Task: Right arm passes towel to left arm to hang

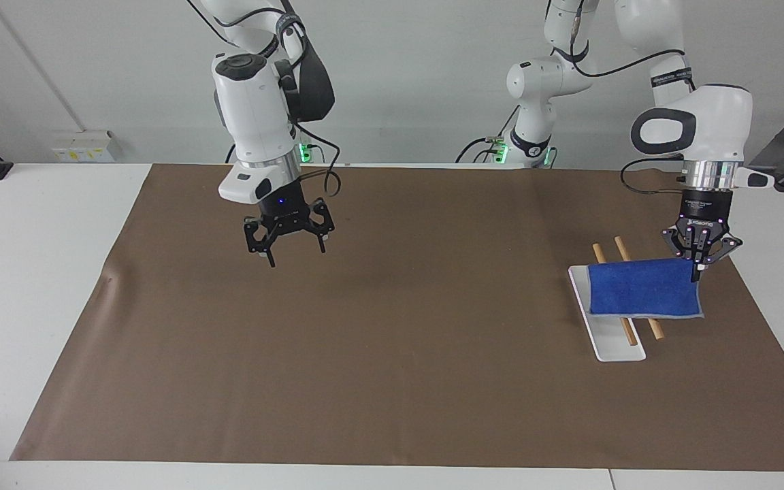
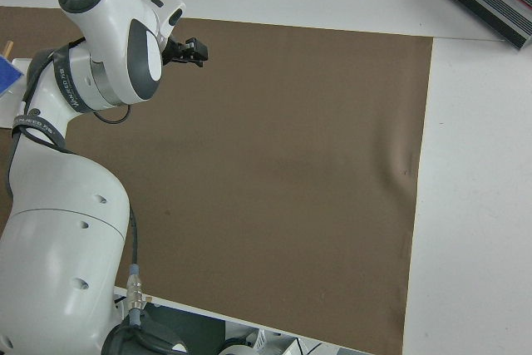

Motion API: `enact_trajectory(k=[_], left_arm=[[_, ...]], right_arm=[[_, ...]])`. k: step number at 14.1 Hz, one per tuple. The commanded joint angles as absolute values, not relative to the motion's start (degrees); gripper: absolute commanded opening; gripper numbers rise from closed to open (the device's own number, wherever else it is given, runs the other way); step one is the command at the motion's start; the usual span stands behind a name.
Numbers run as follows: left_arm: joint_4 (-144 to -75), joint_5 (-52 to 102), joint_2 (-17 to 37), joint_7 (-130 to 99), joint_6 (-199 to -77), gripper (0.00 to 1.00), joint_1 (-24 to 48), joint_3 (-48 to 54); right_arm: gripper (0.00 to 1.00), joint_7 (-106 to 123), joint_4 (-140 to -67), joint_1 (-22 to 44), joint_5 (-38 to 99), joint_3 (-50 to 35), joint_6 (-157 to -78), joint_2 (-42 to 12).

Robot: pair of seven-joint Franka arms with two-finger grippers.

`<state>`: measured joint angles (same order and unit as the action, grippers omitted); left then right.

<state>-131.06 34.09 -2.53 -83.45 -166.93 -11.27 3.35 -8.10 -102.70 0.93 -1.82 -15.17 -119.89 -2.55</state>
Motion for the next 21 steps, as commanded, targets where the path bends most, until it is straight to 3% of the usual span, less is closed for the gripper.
enact_trajectory(k=[1, 4, 7, 9, 14, 18, 21], left_arm=[[-131.3, 33.8, -2.0, -86.0, -168.2, 0.0, -12.7, 4.0], [-132.1, 33.8, -2.1, -86.4, -168.0, 0.0, -13.3, 4.0], [-132.0, 33.8, -2.1, -88.2, -167.7, 0.42, -13.3, 4.0], [-131.9, 33.8, -2.1, -88.2, -167.4, 0.81, -13.5, 3.7], [-130.8, 33.2, -2.8, -87.8, -163.8, 0.83, -17.4, 3.3], [-126.8, 29.5, -3.2, -87.8, -159.5, 0.83, -18.0, 3.4], [-121.5, 25.0, -2.1, -87.7, -153.1, 0.86, -14.4, 3.9]], right_arm=[[1.0, -14.2, -98.1, 0.4, -3.3, -14.2, -112.9, -2.4], [1.0, -14.9, -94.1, 0.4, -2.4, -11.2, -105.3, -1.3], [1.0, -14.8, -92.4, 1.7, -2.1, -6.4, -100.1, 0.2], [1.0, -14.3, -91.7, 7.5, -2.0, 1.9, -96.9, 1.4], [1.0, -7.4, -86.2, 4.2, -1.1, 5.1, -88.4, 1.7], [1.0, -6.9, -89.0, 3.8, -1.0, 5.1, -88.7, 2.7], [1.0, -6.7, -89.0, 3.8, -0.9, 5.0, -88.2, 3.3]])
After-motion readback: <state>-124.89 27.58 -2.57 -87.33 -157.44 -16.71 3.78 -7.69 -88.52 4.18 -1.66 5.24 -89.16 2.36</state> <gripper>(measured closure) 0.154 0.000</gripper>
